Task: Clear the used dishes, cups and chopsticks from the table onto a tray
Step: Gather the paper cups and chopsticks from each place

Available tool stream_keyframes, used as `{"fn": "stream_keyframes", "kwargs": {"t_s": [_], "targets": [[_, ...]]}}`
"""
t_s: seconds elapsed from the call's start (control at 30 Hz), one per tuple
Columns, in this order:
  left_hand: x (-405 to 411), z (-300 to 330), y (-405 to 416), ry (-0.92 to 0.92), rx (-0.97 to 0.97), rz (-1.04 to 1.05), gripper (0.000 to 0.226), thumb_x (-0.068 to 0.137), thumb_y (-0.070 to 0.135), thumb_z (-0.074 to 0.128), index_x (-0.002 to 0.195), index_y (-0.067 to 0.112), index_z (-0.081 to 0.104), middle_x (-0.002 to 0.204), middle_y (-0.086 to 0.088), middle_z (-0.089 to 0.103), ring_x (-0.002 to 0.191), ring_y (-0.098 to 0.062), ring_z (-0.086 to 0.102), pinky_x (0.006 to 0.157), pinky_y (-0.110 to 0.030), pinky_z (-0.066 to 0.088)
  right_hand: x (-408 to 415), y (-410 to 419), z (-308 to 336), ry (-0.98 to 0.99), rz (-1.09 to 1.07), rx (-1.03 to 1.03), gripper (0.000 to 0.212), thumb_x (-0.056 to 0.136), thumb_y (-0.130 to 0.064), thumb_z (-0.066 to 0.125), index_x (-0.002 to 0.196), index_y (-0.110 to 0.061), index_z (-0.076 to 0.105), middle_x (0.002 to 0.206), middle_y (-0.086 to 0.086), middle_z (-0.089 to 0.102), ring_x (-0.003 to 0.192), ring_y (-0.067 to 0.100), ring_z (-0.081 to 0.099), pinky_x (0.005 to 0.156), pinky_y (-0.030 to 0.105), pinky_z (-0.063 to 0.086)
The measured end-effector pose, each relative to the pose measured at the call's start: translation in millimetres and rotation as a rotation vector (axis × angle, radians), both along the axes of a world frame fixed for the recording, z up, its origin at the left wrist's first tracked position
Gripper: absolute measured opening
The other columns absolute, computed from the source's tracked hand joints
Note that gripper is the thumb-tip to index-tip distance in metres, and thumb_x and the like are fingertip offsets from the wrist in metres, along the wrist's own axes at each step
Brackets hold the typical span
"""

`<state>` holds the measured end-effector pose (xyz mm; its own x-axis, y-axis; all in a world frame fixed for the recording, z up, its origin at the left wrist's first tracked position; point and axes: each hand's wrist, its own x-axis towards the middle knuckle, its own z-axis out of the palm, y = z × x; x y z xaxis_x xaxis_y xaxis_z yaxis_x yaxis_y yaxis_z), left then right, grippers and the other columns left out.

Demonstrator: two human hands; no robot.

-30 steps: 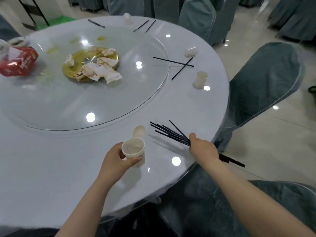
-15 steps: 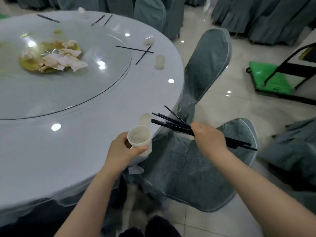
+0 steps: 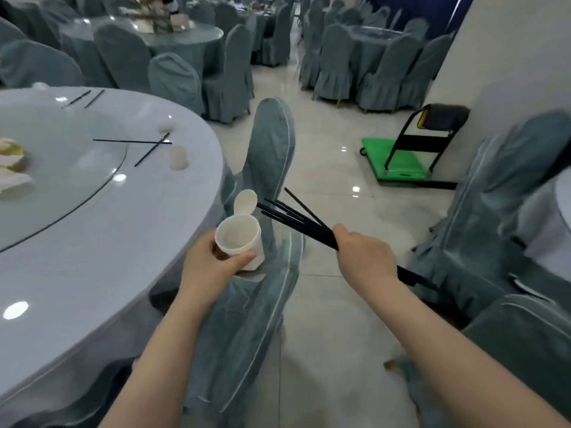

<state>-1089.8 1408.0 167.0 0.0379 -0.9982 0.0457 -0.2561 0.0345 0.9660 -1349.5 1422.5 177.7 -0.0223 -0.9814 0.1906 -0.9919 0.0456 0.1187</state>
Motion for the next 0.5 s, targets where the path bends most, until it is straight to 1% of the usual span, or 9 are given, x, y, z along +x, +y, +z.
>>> {"fn": "stream_keyframes", "kwargs": {"t_s": [0.03, 0.13, 0.23, 0.33, 0.4, 0.5], "targets": [[-24.3, 1.0, -1.4, 0.019, -0.008, 0.004, 0.041, 0.069, 0.019, 0.085, 0.102, 0.031, 0.063, 0.091, 0.019, 0.069, 0.082, 0.011, 0.062, 0.062, -0.004, 0.043, -24.4, 0.2, 2.1, 0.008, -0.013, -0.001, 0.019, 0.087, -0.003, 0.045, 0.101, -0.016, 0.041, 0.062, -0.003, 0.039, 0.045, 0.020, 0.031, 0.042, 0.029, 0.014], [-90.3, 0.7, -4.4, 0.031, -0.022, 0.018, 0.042, 0.070, 0.022, 0.084, 0.105, 0.027, 0.063, 0.095, 0.015, 0.068, 0.081, 0.009, 0.061, 0.065, -0.008, 0.042, -90.2, 0.5, 4.8, 0.015, -0.047, 0.024, 0.020, 0.088, -0.006, 0.046, 0.102, -0.018, 0.039, 0.064, -0.003, 0.041, 0.048, 0.021, 0.035, 0.042, 0.028, 0.014], [-136.9, -2.3, -11.8, 0.048, -0.023, 0.036, 0.038, 0.070, 0.021, 0.084, 0.102, 0.027, 0.065, 0.094, 0.015, 0.068, 0.078, 0.011, 0.062, 0.066, -0.011, 0.042, -138.1, -9.5, 4.8, -0.031, -0.066, 0.034, 0.018, 0.088, -0.008, 0.046, 0.098, -0.020, 0.038, 0.059, -0.005, 0.037, 0.046, 0.019, 0.034, 0.042, 0.028, 0.016], [-168.9, -4.7, -29.1, 0.034, -0.014, 0.065, 0.039, 0.071, 0.026, 0.083, 0.104, 0.028, 0.064, 0.095, 0.017, 0.067, 0.081, 0.009, 0.061, 0.067, -0.013, 0.041, -172.2, -32.6, 0.8, -0.053, -0.045, 0.034, 0.017, 0.088, -0.008, 0.045, 0.090, -0.021, 0.033, 0.057, -0.005, 0.036, 0.045, 0.016, 0.031, 0.042, 0.028, 0.015], [-182.4, -9.0, -47.5, 0.030, -0.018, 0.096, 0.039, 0.070, 0.029, 0.082, 0.105, 0.026, 0.065, 0.096, 0.015, 0.068, 0.085, 0.004, 0.063, 0.067, -0.013, 0.042, -188.9, -53.1, -4.3, -0.066, -0.040, 0.039, 0.020, 0.088, -0.008, 0.045, 0.088, -0.021, 0.030, 0.058, -0.005, 0.035, 0.044, 0.016, 0.029, 0.042, 0.029, 0.014], [-198.6, -17.5, -87.2, 0.060, -0.010, 0.143, 0.045, 0.070, 0.030, 0.083, 0.110, 0.021, 0.066, 0.101, 0.009, 0.070, 0.093, -0.007, 0.064, 0.067, -0.016, 0.048, -209.0, -92.8, -12.9, -0.072, -0.021, 0.060, 0.021, 0.087, -0.007, 0.044, 0.087, -0.021, 0.029, 0.059, -0.005, 0.036, 0.045, 0.015, 0.028, 0.042, 0.029, 0.013]]}}
